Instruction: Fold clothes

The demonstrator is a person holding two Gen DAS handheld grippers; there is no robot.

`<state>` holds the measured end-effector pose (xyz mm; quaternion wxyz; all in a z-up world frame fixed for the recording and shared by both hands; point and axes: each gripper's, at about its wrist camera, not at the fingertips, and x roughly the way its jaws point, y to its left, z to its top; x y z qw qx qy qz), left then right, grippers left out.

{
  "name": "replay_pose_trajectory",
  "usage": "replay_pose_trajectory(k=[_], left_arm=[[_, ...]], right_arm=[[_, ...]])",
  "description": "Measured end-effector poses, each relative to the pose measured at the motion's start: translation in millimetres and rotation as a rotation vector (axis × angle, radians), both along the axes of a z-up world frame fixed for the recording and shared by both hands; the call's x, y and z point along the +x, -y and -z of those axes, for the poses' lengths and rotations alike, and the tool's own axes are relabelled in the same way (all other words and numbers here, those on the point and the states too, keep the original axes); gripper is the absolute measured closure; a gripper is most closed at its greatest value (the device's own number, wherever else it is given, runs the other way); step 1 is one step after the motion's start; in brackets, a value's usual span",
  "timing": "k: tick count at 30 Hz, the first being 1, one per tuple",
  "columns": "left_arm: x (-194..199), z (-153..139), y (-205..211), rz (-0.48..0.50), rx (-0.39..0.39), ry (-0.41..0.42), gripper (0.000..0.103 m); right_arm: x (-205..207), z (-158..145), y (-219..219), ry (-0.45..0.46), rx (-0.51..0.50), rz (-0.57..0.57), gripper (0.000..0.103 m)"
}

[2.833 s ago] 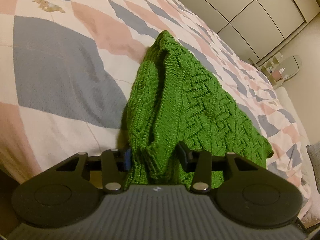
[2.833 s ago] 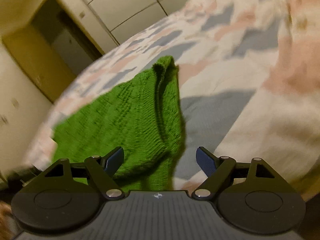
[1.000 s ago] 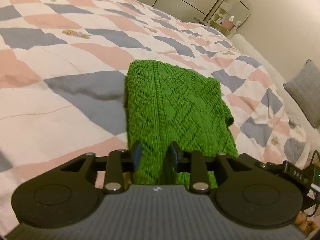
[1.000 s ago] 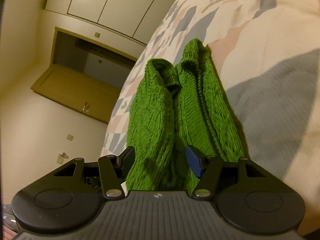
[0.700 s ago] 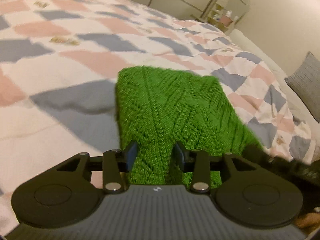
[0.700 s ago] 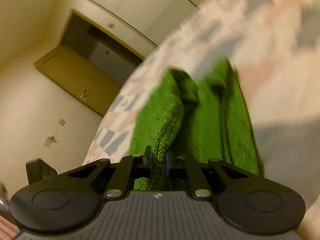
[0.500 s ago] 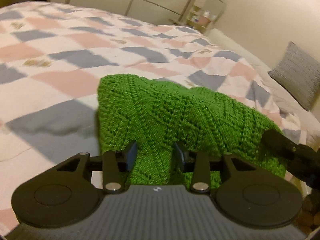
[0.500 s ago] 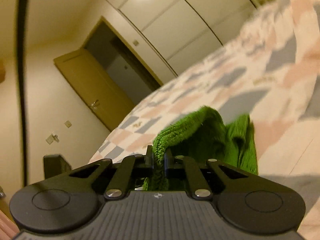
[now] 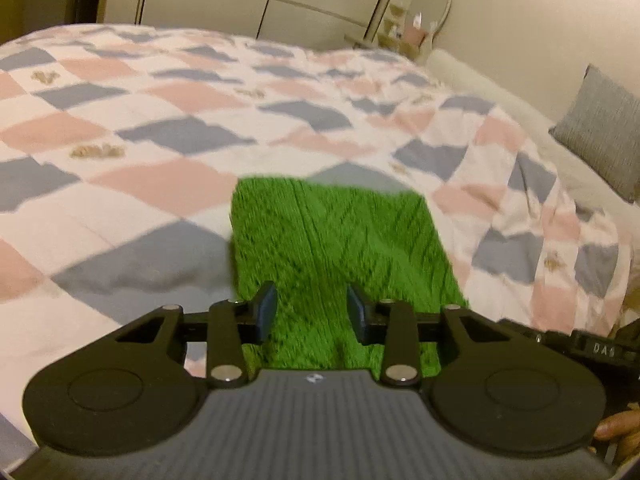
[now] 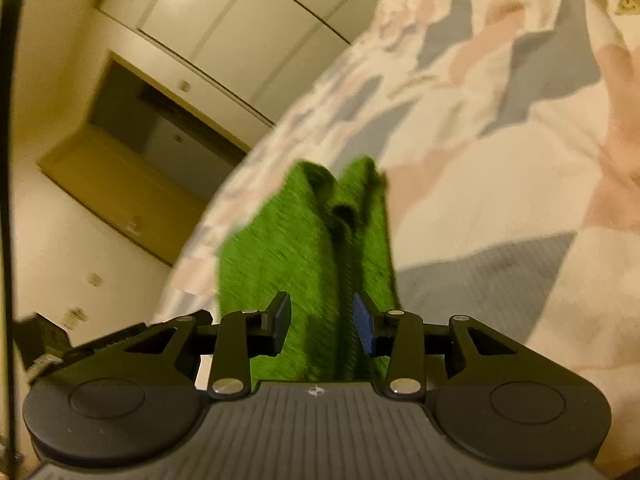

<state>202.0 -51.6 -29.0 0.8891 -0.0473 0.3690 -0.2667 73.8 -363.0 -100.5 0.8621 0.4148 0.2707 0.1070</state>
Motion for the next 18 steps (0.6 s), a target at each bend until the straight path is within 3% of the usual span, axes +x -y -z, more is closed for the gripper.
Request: replay_pose_trajectory(k=[2,5,6,12,18], left_arm=[[4.5,3.6,5.6,0.006,0.05,-0.008,0.071],[13.0,28.4,25.8,0.009,0.235,-0.073,0.066],[12.6,29.5,26.1,0.01,0.24,-0.07,0.066],[29.4,-4.2,12.3,0.01,0.141,-0.016,0.067],[85.1,2.4,12.5,-0.001,0.097,-0.066,0.067]], right_arm=[[6.0,-0.2,2.1,-0.004,-0.01,-0.018,0.064],[13.9,2.3,7.3,-0.072,-0.017,-0.045,0.064],[15.6,3.2,9.3,-0.087,-0.009,-0.054,0.064],[17.9,-12.3,23.8,-0.028,-0.005,-0.083,0.064],[56.2,-20.3,33.5,0.027,-0.018,-0.111,0.064]])
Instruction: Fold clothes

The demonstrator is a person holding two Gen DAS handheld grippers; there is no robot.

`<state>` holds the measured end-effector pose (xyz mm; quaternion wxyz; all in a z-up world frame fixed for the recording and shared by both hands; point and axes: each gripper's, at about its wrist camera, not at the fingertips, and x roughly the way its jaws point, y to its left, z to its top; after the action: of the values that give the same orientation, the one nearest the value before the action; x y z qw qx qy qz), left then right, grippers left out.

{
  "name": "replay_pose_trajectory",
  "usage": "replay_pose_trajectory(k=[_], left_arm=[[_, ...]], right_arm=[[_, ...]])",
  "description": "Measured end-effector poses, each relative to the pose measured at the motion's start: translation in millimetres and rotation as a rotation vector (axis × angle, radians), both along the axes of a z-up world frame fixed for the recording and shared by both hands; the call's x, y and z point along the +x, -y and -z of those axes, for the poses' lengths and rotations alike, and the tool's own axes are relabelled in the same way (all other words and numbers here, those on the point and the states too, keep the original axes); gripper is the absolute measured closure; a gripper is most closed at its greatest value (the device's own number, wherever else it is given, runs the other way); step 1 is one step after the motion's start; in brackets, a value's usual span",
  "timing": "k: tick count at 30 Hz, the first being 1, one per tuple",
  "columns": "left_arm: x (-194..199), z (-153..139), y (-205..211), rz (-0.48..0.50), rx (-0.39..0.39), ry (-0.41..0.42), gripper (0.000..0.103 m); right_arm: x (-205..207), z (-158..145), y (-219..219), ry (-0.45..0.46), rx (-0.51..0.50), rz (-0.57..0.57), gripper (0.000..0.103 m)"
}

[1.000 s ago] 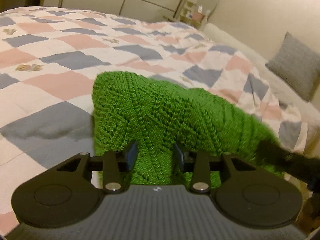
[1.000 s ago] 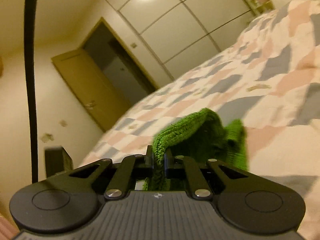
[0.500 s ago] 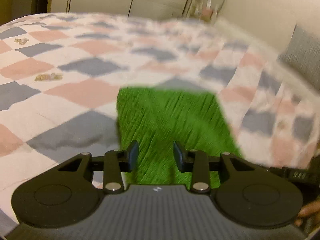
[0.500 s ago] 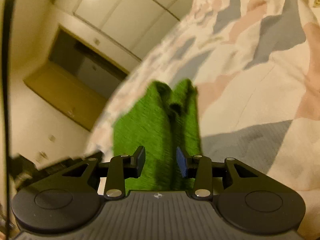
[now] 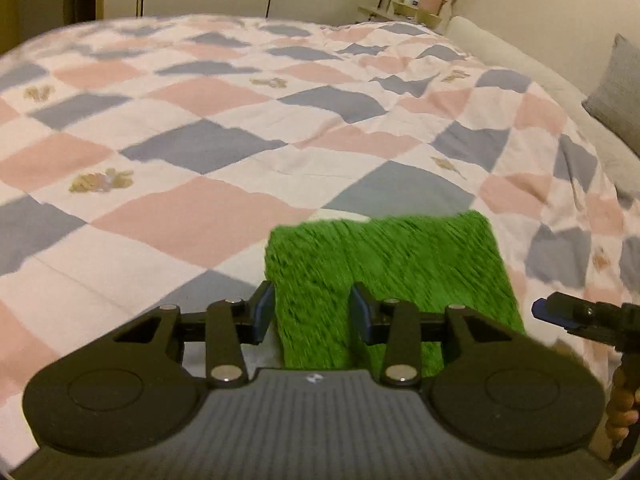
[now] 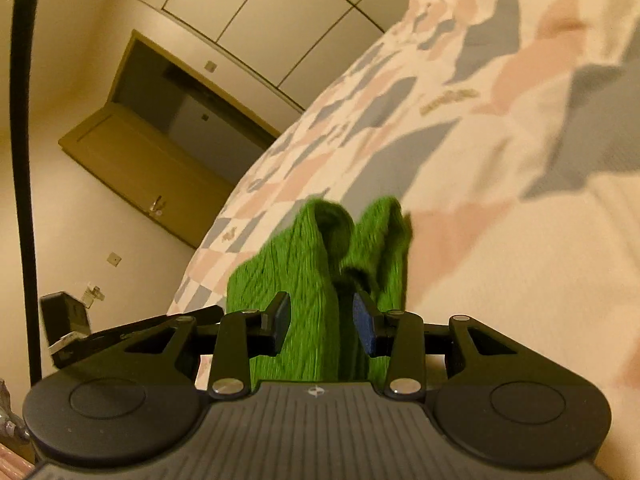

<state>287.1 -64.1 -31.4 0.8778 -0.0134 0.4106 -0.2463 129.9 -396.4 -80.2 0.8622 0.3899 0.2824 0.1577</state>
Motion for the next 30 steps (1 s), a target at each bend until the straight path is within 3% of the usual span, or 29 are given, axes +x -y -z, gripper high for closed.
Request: replay_pose_trajectory(k=[8,12,14,17,18,20,22,28,30], left_arm=[[39.3,23.9,1.8,-0.009,-0.031,-0.056,0.059],[45.4,30.8,3.8,0.003,-0.03,-0.058,0.056],[46.5,34.7,5.3,0.008,-0.027,-0.056,0.054],[47.6,41.1,5.2,0.004,-0.037,-0.062,0.054],[48.2,42.3,4.1,-0.001,-0.047,-0.069,0.054],[47.9,41.0,2.3,-0.008,-0.062,-0.073,0.054],[44.1,33.7,1.1,-0.006,-0.07,-0.061,0.058],[29.5,-6.8,12.3,0.031,-0.059,0.021,0.061],[25.4,-17.0,21.1,0.062,-0.06,0.043,0.068]], right_arm=[[68.6,7.9,3.7,0.041,0.018,-0.07,0.055],[104.2,19.1,5.3,-0.004,0.024,-0.12,0.052],[118.3,23.4,3.9,-0.036,0.005,-0.15,0.043],[129.8,31.8,0.1,-0.072,0.011,-0.186,0.043],[132.4,35.6,-1.6,-0.09,0.019,-0.194,0.046],[131.2,38.2,-2.7,-0.093,0.038,-0.197,0.075],[126.6,37.4,-2.6,-0.073,0.059,-0.199,0.082],[94.6,-8.9,-1.1,0.077,0.069,-0.167,0.085],[83.7,-28.4,-1.8,0.106,0.044,-0.145,0.085]])
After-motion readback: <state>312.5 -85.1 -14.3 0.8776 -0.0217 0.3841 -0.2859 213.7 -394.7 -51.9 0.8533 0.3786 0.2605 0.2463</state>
